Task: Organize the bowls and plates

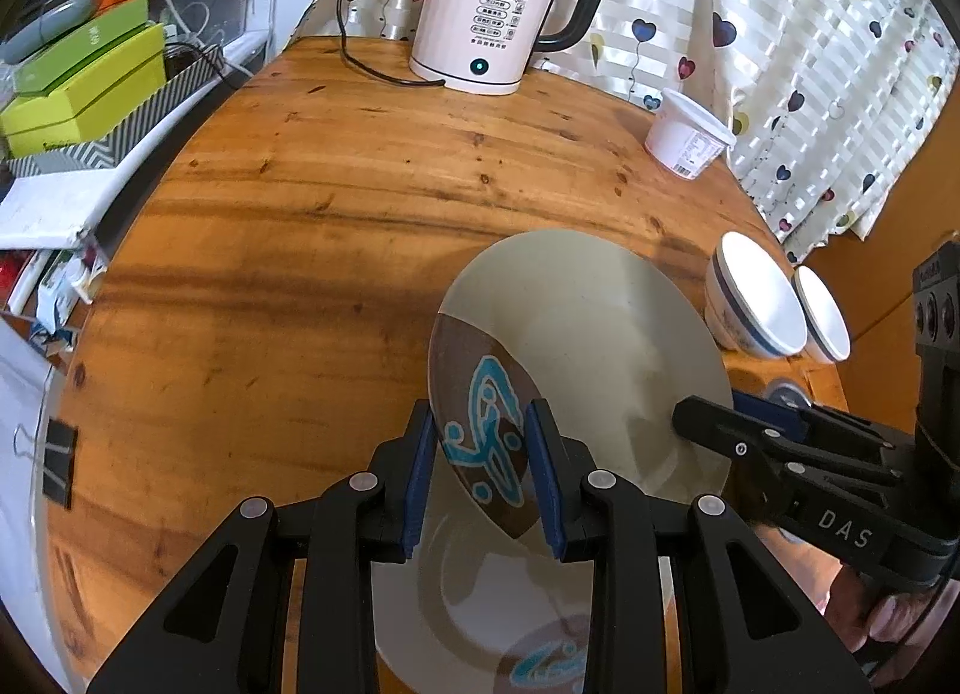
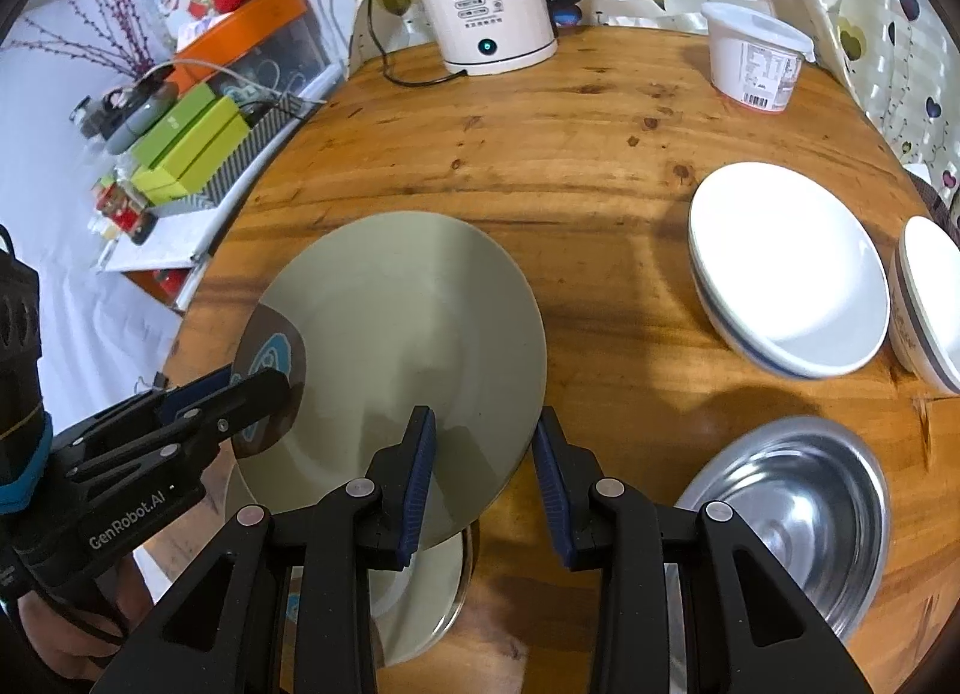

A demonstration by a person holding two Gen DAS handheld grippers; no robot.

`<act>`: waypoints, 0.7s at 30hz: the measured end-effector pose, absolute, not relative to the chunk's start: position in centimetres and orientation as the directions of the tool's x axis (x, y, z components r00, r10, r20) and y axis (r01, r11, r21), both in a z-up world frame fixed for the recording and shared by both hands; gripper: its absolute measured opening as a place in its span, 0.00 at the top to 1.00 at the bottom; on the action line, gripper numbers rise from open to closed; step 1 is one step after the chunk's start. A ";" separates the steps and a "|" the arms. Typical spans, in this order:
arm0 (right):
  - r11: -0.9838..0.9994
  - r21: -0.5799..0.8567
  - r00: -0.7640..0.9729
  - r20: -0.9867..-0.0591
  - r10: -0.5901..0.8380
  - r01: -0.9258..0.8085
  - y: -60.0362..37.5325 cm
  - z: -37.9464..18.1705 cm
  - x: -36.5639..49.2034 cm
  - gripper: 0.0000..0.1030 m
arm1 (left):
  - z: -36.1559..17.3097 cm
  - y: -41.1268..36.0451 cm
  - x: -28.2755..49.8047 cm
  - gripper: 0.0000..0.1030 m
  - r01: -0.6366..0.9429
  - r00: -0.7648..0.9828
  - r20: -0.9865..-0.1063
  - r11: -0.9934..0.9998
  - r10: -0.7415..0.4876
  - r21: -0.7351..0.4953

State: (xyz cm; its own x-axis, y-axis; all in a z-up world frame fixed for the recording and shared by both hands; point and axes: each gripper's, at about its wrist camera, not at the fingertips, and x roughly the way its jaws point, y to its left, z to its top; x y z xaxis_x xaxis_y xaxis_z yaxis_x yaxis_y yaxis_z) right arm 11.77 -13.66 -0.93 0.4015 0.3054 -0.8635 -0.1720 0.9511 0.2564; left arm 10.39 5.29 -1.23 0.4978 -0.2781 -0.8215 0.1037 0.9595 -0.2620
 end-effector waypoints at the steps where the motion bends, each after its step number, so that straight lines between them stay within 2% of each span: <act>1: 0.951 0.255 0.402 -0.863 0.306 -0.175 -13.6 -0.9 11.5 0.69 | -1.2 5.3 10.1 0.69 0.101 0.497 -0.821 0.959 -0.280 -0.265; 21: 0.935 0.261 0.362 -0.869 0.336 -0.242 -11.9 -2.0 7.5 0.69 | -2.2 6.7 4.3 0.69 0.027 0.507 -0.828 0.964 -0.241 -0.263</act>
